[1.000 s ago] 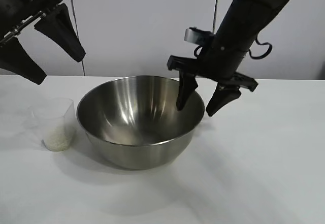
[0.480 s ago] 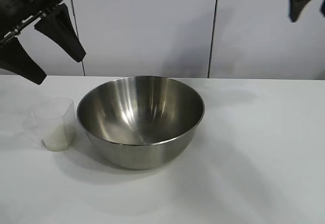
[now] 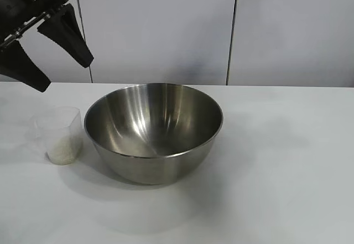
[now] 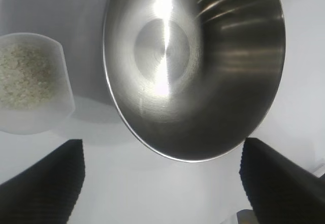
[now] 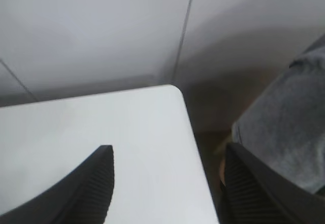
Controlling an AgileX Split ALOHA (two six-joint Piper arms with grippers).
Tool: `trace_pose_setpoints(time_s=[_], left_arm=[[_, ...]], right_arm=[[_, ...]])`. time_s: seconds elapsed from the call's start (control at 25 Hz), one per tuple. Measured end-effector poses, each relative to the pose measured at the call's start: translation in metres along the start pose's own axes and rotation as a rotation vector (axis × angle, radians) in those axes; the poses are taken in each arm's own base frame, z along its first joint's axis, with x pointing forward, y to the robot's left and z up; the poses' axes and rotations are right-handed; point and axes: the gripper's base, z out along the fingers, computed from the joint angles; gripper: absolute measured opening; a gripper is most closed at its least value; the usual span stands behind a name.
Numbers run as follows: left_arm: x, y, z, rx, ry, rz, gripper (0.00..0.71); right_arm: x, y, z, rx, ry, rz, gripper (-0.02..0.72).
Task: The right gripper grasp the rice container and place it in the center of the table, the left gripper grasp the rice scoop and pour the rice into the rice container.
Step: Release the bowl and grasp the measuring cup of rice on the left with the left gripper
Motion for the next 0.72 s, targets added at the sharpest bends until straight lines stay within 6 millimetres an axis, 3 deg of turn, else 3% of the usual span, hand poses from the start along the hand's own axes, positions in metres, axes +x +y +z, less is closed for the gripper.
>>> trace_pose_setpoints(time_s=[0.12,0.2,0.36,0.48,0.72], left_arm=[[0.000,0.000,0.000,0.000,0.000,0.000,0.602],[0.000,0.000,0.000,0.000,0.000,0.000,0.602],[0.000,0.000,0.000,0.000,0.000,0.000,0.602],[0.000,0.000,0.000,0.000,0.000,0.000,0.602],[0.000,0.000,0.000,0.000,0.000,0.000,0.602]], right_arm=[[0.019,0.008,-0.062,-0.064,-0.105,-0.010,0.424],[0.042,0.012,-0.094,-0.079,-0.170,-0.023,0.418],[0.101,0.019,-0.133,-0.072,-0.282,-0.071,0.409],[0.153,0.025,-0.136,-0.062,-0.282,-0.109,0.409],[0.231,0.034,-0.109,-0.060,-0.265,-0.106,0.409]])
